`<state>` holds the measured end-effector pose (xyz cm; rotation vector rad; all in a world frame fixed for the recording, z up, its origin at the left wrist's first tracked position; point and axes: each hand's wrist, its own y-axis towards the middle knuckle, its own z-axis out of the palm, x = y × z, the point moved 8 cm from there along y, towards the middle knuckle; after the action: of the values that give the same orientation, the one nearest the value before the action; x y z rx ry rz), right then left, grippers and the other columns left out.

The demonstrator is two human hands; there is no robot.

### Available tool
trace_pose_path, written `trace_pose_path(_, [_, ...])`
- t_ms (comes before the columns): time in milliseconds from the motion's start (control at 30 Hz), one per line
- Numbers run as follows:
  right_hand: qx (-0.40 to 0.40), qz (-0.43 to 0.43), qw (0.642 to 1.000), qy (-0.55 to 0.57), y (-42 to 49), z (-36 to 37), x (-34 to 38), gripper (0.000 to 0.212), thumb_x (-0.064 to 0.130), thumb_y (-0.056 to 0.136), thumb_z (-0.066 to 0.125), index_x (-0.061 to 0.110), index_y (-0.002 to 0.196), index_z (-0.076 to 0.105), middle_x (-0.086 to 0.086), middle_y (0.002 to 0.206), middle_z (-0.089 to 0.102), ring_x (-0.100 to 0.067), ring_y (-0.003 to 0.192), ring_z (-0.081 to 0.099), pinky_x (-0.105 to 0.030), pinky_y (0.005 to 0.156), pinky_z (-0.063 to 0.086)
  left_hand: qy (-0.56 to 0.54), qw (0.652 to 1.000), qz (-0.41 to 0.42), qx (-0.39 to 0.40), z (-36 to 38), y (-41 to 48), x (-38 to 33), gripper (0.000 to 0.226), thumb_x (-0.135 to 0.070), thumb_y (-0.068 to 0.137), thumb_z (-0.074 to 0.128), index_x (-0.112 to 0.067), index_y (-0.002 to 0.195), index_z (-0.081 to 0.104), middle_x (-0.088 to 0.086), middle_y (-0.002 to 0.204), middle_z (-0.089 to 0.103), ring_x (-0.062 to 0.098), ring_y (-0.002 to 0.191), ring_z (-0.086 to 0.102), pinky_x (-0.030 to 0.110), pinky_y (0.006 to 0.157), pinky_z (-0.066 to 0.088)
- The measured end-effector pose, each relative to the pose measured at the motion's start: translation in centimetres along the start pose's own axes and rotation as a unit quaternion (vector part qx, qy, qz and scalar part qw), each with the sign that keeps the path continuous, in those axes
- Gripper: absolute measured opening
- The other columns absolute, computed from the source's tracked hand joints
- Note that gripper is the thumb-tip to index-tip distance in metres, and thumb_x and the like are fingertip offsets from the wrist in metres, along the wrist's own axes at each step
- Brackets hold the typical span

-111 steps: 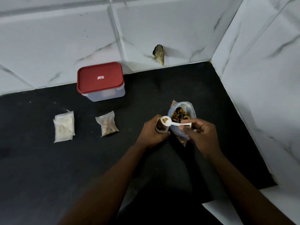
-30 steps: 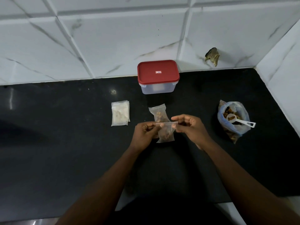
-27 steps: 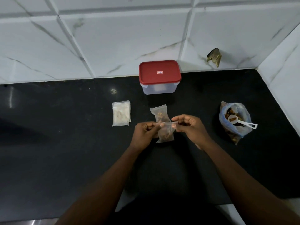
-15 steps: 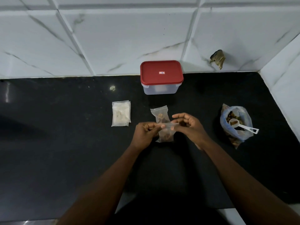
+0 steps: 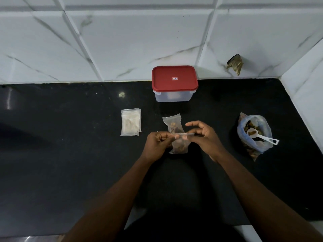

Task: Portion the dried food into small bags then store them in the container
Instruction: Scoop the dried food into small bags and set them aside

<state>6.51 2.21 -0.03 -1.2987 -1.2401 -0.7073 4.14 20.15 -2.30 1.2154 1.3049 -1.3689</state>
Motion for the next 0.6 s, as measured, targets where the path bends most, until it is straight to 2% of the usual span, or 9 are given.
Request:
trace_pose_path(67, [-0.016,0.002,1.000,0.010,-0.2,-0.7,-0.2,0.045,0.009,0.082,0.082,0.021,0.121,0.064,-0.008,0.092,0.077,-0.027,0.096,0.073,-0.043,0.096,0.057,-0.002,1.000,-0.007,-0.003,-0.1,-0.2,-0.2,0.016,-0.024,0.096,0.071,-0.012,0.092,0.080,0.024,0.086,0.074,0.053,0.084,0.067,0.062,0.076,0.056])
trace_pose_path(167, [-0.019,0.004,1.000,0.021,-0.4,-1.2,-0.3,0.048,0.009,0.080,0.083,0.020,0.122,0.063,-0.008,0.094,0.077,-0.026,0.097,0.073,-0.043,0.097,0.057,0.003,1.000,-0.016,0.002,-0.2,-0.4,-0.4,0.014,-0.023,0.097,0.070,-0.014,0.091,0.079,0.017,0.089,0.076,0.046,0.088,0.071,0.060,0.081,0.057])
trace_pose_path(300, [-0.031,0.005,0.999,0.034,-0.5,-1.6,-0.4,0.051,0.009,0.078,0.085,0.019,0.124,0.063,-0.005,0.090,0.078,-0.018,0.092,0.074,-0.037,0.093,0.057,-0.003,1.000,-0.020,0.009,0.0,-0.5,-0.6,0.013,-0.025,0.097,0.070,-0.017,0.091,0.079,0.015,0.092,0.077,0.045,0.090,0.072,0.059,0.082,0.058])
trace_pose_path(433, [-0.033,0.014,0.999,0.041,-0.7,-1.6,-0.7,0.050,0.008,0.079,0.085,0.017,0.123,0.064,-0.006,0.090,0.077,-0.016,0.091,0.074,-0.032,0.089,0.057,-0.002,1.000,-0.029,0.010,0.0,-0.6,-0.4,0.013,-0.024,0.096,0.070,-0.015,0.092,0.079,0.010,0.094,0.079,0.035,0.091,0.075,0.049,0.082,0.061])
trace_pose_path(600, [-0.036,0.037,0.997,0.062,-0.4,-1.3,-1.5,0.047,0.009,0.081,0.083,0.016,0.121,0.061,-0.008,0.095,0.077,-0.021,0.095,0.075,-0.038,0.092,0.059,-0.028,0.999,-0.034,-0.005,0.1,-0.7,0.3,0.023,-0.026,0.097,0.070,-0.005,0.096,0.079,0.014,0.093,0.079,0.033,0.088,0.075,0.040,0.078,0.060])
